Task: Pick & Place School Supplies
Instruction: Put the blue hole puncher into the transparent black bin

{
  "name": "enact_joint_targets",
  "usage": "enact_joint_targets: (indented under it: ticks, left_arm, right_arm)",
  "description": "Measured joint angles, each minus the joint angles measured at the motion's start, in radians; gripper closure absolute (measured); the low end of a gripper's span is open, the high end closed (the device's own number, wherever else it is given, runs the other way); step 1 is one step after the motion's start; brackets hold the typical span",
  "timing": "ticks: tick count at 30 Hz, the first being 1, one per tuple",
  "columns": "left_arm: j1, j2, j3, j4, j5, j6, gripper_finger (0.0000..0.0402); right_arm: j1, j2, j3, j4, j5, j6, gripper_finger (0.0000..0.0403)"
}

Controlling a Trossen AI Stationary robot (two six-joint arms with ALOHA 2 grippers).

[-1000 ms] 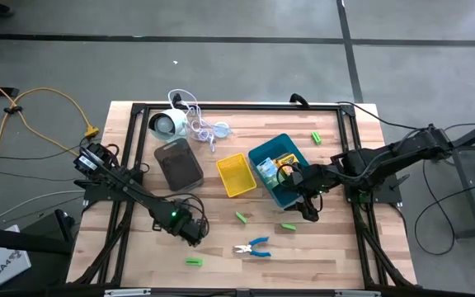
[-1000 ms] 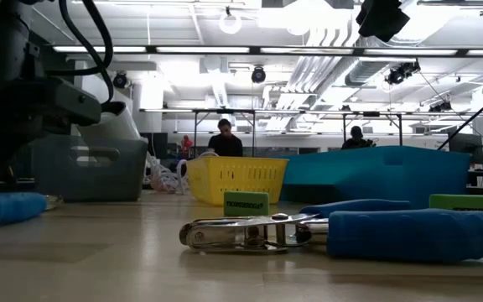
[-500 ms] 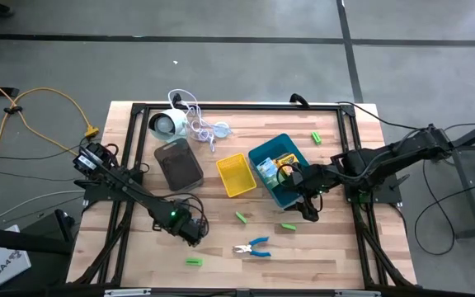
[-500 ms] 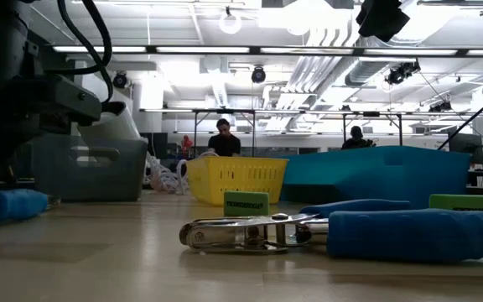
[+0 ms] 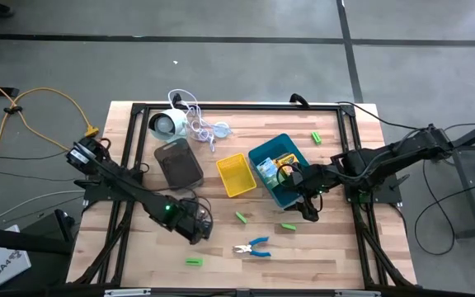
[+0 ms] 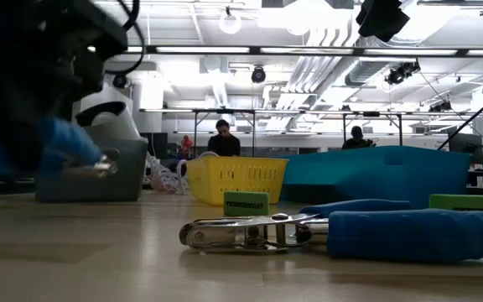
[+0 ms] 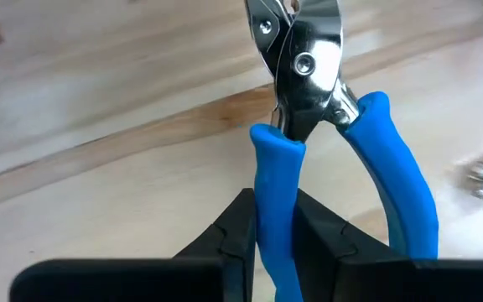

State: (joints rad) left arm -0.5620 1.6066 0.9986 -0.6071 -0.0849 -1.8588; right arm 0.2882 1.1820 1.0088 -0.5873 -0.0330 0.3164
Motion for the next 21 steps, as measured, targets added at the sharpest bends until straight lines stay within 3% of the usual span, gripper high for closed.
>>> enact_joint_targets:
  ticks: [4, 14, 21]
  left_arm:
    - [0.012, -0.040, 0.001, -0.004, -0.012, 0.054, 0.0353]
    - [0.017, -0.185, 0.013, -0.011, -0.151, 0.144, 0.0353]
    - [0.029, -0.285, 0.013, -0.139, -0.180, 0.142, 0.0353]
  right_arm:
    - [0.000, 0.000, 0.000, 0.000, 0.000, 0.000, 0.0127]
    - [0.000, 0.000, 0.000, 0.000, 0.000, 0.000, 0.0127]
    - [0.000, 0.000, 0.000, 0.000, 0.000, 0.001, 0.0127]
